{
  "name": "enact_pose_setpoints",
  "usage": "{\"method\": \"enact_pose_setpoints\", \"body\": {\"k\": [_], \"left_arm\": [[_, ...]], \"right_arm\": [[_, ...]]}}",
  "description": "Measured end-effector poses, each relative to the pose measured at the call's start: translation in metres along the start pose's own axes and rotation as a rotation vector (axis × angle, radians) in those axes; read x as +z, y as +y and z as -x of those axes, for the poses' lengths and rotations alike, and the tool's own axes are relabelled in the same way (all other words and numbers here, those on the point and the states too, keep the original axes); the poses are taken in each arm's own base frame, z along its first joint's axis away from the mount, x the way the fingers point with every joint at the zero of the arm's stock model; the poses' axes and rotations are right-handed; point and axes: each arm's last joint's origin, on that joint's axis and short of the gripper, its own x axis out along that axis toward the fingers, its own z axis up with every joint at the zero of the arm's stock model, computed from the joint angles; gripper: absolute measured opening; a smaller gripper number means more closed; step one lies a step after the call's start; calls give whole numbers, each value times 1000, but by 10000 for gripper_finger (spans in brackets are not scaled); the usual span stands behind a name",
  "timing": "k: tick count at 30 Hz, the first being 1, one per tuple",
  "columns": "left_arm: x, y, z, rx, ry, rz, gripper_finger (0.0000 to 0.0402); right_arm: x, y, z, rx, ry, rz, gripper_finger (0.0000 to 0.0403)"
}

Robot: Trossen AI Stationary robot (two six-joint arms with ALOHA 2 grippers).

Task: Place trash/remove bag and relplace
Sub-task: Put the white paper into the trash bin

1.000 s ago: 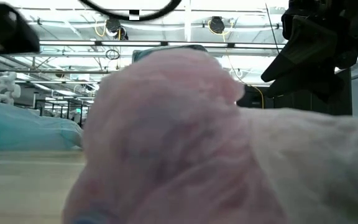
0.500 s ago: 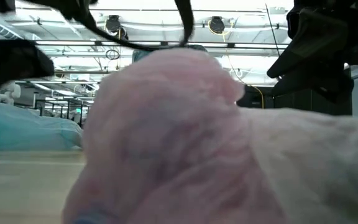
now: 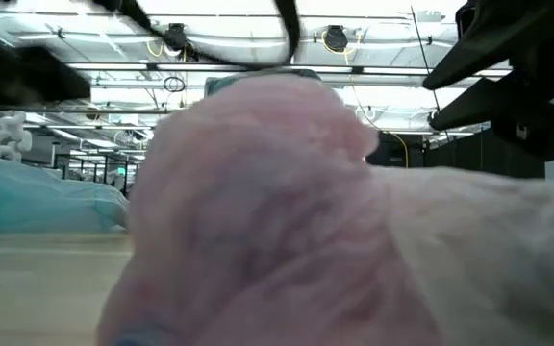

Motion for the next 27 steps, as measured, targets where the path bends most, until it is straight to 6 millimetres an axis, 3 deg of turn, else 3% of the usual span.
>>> {"method": "enact_pose_setpoints", "body": {"k": [7,12,20,27], "left_arm": [[-1,23,83,62,-59,16,3],[0,55,139,32,-178,71,2],[2,146,216,15,-345,224,1],[0,231,263,90,-504,347,0]], "right_arm": [[-7,7,6,63,13,-16,160],[-8,8,7,60,-7,-3,160],[-6,7,6,52,-19,59,160],[1,4,1,26,-41,181,160]]}}
